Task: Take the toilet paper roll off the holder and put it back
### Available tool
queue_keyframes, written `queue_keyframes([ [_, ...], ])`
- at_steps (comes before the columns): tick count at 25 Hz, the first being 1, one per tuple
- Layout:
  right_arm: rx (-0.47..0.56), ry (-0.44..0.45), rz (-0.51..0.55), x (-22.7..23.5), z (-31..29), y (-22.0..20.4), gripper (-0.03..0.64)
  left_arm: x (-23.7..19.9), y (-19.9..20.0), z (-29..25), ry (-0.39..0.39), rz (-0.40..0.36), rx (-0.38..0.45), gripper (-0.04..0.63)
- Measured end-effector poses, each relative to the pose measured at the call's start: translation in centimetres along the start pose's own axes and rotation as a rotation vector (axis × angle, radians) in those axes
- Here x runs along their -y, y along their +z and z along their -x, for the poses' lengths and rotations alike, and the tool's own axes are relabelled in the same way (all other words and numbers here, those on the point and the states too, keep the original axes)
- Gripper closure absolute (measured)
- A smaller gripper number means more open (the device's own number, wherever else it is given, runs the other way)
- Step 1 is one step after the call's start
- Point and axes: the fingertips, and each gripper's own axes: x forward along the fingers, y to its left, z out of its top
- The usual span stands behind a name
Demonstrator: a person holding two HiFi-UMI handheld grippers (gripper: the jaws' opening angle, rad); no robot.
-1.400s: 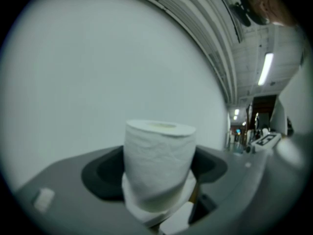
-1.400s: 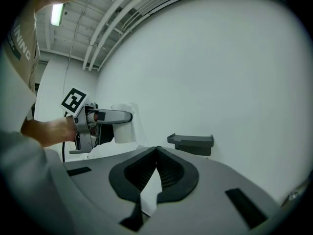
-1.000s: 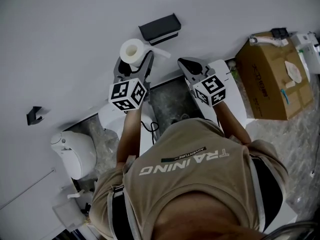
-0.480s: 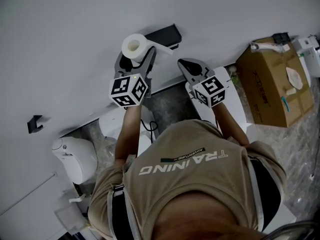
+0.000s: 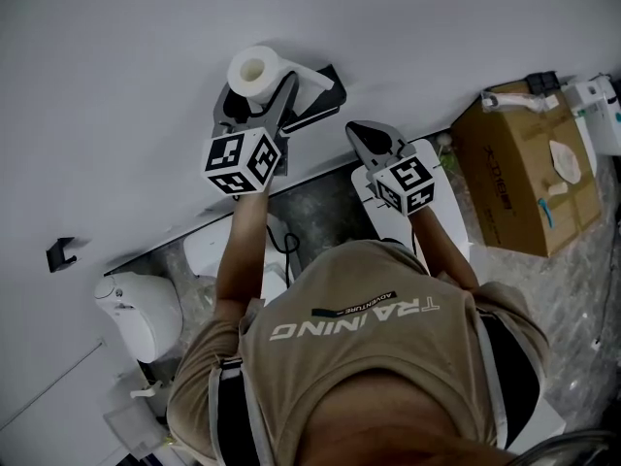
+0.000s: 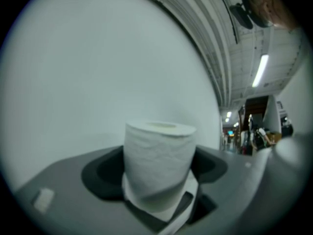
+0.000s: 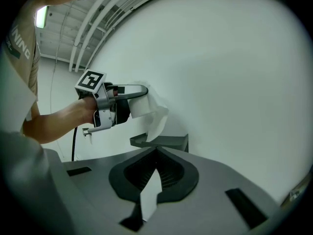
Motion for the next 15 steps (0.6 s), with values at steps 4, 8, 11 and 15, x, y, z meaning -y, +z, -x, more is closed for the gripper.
queue_keyframes([
  [4, -0.007, -0.014, -0.009, 1.3, 0.1, -0.2, 0.606, -0.5, -2.2, -1.1, 0.018, 0.01, -0.052, 0.193],
  [8, -0.018, -0.023, -0.018, 2.2, 0.0, -0.7, 0.606, -0.8, -4.7, -1.4, 0.034, 0.025, -0.109, 0.193],
  [11, -0.022, -0.012, -0.02, 2.3, -0.3, -0.8, 0.606, -1.0, -6.2, -1.3, 0.048, 0.035, -0.139, 0.193],
  [15, -0.026, 0.008, -0.021, 2.0, -0.9, -1.0, 0.606, -1.2, -7.2, -1.5, 0.055, 0.037, -0.157, 0.192],
])
